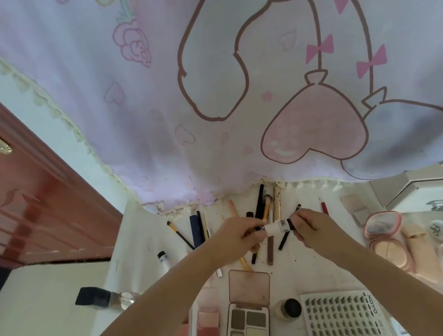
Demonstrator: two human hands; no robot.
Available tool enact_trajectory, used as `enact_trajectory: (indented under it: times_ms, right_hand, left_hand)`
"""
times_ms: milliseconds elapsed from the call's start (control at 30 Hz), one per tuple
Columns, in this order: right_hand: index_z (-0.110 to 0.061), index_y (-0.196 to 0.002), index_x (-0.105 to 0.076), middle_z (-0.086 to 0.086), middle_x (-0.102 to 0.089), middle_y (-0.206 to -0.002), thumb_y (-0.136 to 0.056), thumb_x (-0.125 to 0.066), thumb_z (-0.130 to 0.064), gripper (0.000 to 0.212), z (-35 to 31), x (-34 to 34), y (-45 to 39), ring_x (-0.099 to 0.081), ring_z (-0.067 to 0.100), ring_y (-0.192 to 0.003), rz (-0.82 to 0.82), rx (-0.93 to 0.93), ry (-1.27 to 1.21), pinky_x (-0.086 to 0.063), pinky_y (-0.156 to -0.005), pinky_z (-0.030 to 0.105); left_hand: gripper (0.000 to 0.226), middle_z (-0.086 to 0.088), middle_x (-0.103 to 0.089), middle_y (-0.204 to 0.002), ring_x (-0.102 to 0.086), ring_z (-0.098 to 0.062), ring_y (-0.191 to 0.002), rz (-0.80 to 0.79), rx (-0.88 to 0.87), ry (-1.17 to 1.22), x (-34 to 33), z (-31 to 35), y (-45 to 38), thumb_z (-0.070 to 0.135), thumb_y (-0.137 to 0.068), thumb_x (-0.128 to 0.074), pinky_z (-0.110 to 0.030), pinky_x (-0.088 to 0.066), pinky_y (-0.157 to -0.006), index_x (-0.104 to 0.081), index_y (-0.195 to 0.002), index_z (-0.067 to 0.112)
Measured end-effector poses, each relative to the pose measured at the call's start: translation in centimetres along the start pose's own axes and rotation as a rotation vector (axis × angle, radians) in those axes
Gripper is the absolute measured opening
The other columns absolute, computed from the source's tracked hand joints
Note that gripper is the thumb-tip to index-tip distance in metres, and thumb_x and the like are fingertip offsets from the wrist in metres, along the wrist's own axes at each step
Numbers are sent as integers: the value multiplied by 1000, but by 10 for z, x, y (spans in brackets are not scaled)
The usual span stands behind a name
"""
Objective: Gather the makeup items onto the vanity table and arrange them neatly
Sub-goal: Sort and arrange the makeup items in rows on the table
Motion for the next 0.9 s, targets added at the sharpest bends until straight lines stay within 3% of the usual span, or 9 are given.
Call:
enact_trajectory:
  times_ms: [133, 233, 367, 500, 600, 733, 800, 900]
  right_hand:
    - [-12, -56, -41, -7, -37, -31, -97, -30, -33, 47, -2, -12, -1, -27, 5, -25, 13, -249, -219, -22, -30, 15]
    - [-13, -53, -37, -3, -33, -40, -94, -29, -45, 52, -14, -22, -4, -26, 10, -34, 87, -251, -185, -22, -38, 21]
    - [-11, -52, -38, -1, -34, -45, -94, -33, -31, 47, -31, -29, -3, -28, 11, -40, 185, -168, -197, -22, -42, 24]
    - [-17, -45, -29, -6, -26, -26, -96, -32, -19, 51, -43, -34, 7, -26, 7, -27, 244, 144, -13, -21, -38, 20]
    - [-24, -42, -26, -7, -22, -26, -88, -32, -26, 47, -54, -38, 16, -23, 8, -27, 272, 360, 82, -18, -38, 19]
    - [-36, -49, -21, -20, -16, -39, -78, -27, -28, 31, -75, -42, 25, -16, -3, -33, 191, 651, 159, -16, -36, 11]
    - [-34, -47, -24, -14, -17, -32, -83, -32, -23, 38, -71, -43, 24, -21, 6, -28, 169, 607, 98, -17, -34, 7]
    - [-18, -43, -33, -9, -29, -30, -91, -37, -17, 48, -56, -49, 7, -26, 6, -29, 70, 138, -90, -22, -32, 12]
  left_hand:
    - [26, -7, -51, -88, -42, -13, -72, 160, -54, -222, -9, 12, 12, 21, -98, -33, -26, -38, -69, -51, -108, 6]
    - [28, 3, -42, -72, -44, -16, -68, 379, -8, -288, -12, 16, 17, 26, -98, -25, -27, -35, -65, -48, -94, 10]
    - [58, 5, -33, -52, -34, -15, -48, 644, -48, -325, 1, 26, 31, 41, -85, -10, -25, -27, -46, -54, -74, 6]
    - [40, 6, -34, -58, -31, -9, -52, 509, 299, -18, 6, 12, 35, 31, -98, -23, -17, -21, -47, -44, -71, 10]
    - [41, 2, -36, -58, -31, -9, -51, 434, 404, 343, 3, 6, 37, 25, -98, -27, -18, -25, -47, -35, -59, 16]
    - [44, 8, -32, -32, -25, -6, -31, 209, 637, 709, -5, 7, 55, 26, -95, -27, -16, -20, -34, -33, -52, 15]
    - [44, 9, -29, -31, -23, -7, -27, 185, 634, 742, -4, 8, 62, 26, -94, -28, -13, -18, -33, -34, -52, 14]
    - [44, 4, -37, -47, -33, -10, -43, 353, 479, 495, 7, 10, 64, 30, -97, -28, -21, -33, -46, -41, -58, 15]
Point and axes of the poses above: each hand's wrist, its own y-axis away from the middle knuckle, its own x-axis out of the back of the hand, z = x × y, the point moved 4 cm from there along -y, towards the middle knuckle
